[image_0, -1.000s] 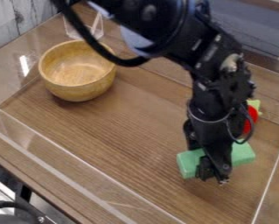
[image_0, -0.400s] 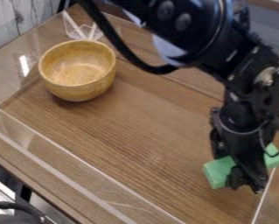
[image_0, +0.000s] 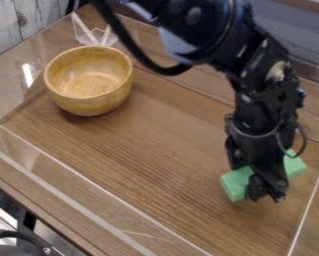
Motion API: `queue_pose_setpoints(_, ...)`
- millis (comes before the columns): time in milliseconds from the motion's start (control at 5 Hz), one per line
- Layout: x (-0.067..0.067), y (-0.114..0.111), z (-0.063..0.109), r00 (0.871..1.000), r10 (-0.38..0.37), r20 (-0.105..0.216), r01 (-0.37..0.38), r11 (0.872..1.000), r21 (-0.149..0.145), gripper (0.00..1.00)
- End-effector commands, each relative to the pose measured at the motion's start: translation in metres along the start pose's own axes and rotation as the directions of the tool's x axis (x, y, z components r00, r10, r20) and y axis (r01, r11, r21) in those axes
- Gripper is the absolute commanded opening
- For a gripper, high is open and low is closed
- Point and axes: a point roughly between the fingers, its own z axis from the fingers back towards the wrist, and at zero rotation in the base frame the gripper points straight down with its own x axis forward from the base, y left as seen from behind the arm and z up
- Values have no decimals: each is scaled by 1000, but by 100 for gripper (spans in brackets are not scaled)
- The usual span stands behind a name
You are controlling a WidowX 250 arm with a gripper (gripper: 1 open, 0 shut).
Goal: Put the green block in the brown bowl
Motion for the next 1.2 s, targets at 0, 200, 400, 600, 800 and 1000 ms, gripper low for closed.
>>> queue_pose_setpoints(0,19,4,9,999,-21,36,21,1000,-4,0)
queue_pose_setpoints(200,17,0,8,1000,-12,28,12,1000,-18,0)
queue_pose_setpoints(400,16,-2,6,1000,-5,21,5,1000,-27,0)
queue_pose_setpoints(600,13,-3,4,1000,10,14,-9,999,-33,0)
queue_pose_setpoints(800,10,-4,2,1000,24,7,-24,999,-37,0)
queue_pose_setpoints(1000,12,-3,22,999,51,5,-51,999,-14,0)
